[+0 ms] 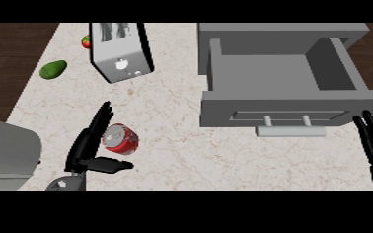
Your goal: Pick up the can, place it into the drawer and close the drawer
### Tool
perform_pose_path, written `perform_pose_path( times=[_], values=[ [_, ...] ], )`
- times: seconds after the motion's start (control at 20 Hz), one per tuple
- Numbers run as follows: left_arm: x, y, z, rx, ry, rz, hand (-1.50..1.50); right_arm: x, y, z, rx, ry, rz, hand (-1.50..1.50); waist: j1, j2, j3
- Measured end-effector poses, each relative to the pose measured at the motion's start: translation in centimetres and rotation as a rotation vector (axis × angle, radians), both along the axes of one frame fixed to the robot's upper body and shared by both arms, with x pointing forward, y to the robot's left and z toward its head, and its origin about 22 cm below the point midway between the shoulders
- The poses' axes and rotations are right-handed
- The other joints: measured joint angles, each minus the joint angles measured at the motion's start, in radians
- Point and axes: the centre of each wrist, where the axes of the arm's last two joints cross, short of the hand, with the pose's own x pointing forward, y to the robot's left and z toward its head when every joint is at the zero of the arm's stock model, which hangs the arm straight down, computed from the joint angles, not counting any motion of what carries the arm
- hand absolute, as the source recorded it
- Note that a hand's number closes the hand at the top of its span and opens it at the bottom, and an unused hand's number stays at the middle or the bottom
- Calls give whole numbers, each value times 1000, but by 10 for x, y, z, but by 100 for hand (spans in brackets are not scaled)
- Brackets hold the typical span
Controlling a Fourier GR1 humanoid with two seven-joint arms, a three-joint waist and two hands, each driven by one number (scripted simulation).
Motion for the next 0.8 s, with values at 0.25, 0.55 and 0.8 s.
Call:
perform_pose_path(
  times=[0.25, 0.55, 0.8],
  values=[
    [10, -13, -1, -4, 5, -13, -150, 3, -3, 6, 4, 0, 1, -150, 0, 0, 0],
    [22, -21, -6, -10, 5, -39, -150, 3, 0, 5, 6, -4, 5, -150, -1, 0, 0],
    [29, -25, -7, -24, -12, -60, 150, -1, -2, 6, 9, -4, 3, -150, -2, 0, 0]
  ],
)
